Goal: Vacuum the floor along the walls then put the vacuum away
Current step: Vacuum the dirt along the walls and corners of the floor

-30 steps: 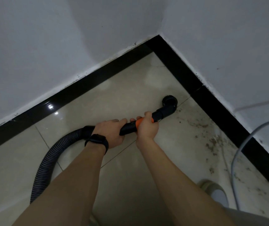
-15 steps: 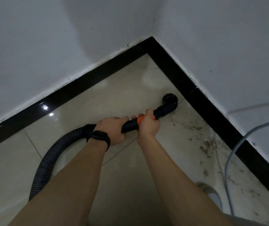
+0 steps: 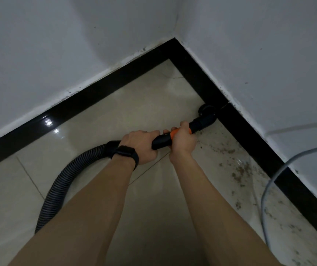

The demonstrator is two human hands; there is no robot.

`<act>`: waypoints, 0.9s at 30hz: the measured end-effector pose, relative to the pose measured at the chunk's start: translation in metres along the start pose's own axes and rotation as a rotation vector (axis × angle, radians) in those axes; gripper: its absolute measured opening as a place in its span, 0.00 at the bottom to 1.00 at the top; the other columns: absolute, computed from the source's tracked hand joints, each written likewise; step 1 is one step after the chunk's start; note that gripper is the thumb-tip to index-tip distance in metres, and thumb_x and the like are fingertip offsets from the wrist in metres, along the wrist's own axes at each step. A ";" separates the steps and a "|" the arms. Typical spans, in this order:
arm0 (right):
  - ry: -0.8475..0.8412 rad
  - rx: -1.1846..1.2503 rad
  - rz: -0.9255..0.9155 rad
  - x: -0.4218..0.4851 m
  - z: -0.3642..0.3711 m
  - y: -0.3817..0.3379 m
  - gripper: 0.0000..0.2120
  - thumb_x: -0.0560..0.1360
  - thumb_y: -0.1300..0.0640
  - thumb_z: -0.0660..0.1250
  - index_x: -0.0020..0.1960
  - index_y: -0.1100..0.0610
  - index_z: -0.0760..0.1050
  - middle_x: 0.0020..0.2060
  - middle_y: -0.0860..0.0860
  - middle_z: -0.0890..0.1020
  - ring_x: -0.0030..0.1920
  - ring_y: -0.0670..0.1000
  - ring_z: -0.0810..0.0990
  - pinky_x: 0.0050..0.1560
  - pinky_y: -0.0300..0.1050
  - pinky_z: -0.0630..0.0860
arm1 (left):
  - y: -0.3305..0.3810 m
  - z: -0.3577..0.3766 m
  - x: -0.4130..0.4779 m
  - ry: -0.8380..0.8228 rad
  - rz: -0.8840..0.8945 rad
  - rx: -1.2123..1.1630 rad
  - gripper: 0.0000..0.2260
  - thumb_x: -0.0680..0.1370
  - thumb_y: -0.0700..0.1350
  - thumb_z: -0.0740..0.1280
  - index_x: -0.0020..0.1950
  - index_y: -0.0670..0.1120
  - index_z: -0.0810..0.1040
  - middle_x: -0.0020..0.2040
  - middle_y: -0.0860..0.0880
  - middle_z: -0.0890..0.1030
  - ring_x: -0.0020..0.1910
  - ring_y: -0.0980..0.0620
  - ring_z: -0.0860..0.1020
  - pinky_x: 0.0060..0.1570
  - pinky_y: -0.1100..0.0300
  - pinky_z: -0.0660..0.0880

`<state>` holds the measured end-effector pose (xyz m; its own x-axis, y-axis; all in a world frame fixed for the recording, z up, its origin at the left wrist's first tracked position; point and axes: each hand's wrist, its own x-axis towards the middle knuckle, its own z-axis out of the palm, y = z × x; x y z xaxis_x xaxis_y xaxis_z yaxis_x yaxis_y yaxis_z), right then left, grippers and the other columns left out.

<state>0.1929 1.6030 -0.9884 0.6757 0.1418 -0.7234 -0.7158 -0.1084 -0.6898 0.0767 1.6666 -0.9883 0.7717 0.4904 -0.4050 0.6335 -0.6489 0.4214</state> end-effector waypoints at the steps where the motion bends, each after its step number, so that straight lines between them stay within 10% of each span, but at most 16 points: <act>1: 0.007 -0.002 -0.005 0.001 0.002 -0.002 0.05 0.79 0.57 0.66 0.45 0.57 0.73 0.27 0.51 0.79 0.26 0.52 0.81 0.32 0.46 0.80 | -0.001 -0.002 0.002 -0.007 -0.017 -0.029 0.10 0.70 0.48 0.65 0.41 0.58 0.64 0.33 0.56 0.72 0.32 0.50 0.73 0.29 0.61 0.63; 13: -0.242 0.059 0.072 -0.002 0.008 -0.022 0.13 0.81 0.58 0.70 0.61 0.62 0.72 0.34 0.56 0.81 0.33 0.55 0.84 0.33 0.49 0.83 | -0.007 -0.029 -0.010 -0.117 -0.256 -0.449 0.13 0.56 0.48 0.69 0.39 0.53 0.78 0.34 0.50 0.80 0.33 0.48 0.80 0.31 0.55 0.77; 18: -0.260 -0.030 0.090 -0.031 0.019 0.007 0.08 0.82 0.57 0.67 0.50 0.60 0.70 0.32 0.54 0.79 0.36 0.57 0.83 0.33 0.48 0.83 | -0.031 -0.030 -0.049 -0.107 -0.294 -0.422 0.14 0.56 0.48 0.69 0.41 0.52 0.79 0.35 0.48 0.81 0.33 0.47 0.80 0.35 0.52 0.79; 27: -0.320 -0.033 0.227 -0.105 0.025 0.084 0.08 0.83 0.58 0.66 0.57 0.61 0.72 0.40 0.58 0.80 0.36 0.57 0.86 0.36 0.52 0.84 | -0.095 -0.022 -0.137 -0.089 -0.350 -0.214 0.08 0.66 0.46 0.73 0.39 0.53 0.75 0.34 0.52 0.79 0.33 0.52 0.77 0.32 0.59 0.70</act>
<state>0.0575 1.6034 -0.9692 0.4083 0.4100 -0.8156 -0.8311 -0.2027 -0.5179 -0.0880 1.6740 -0.9551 0.5058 0.6013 -0.6185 0.8613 -0.3121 0.4009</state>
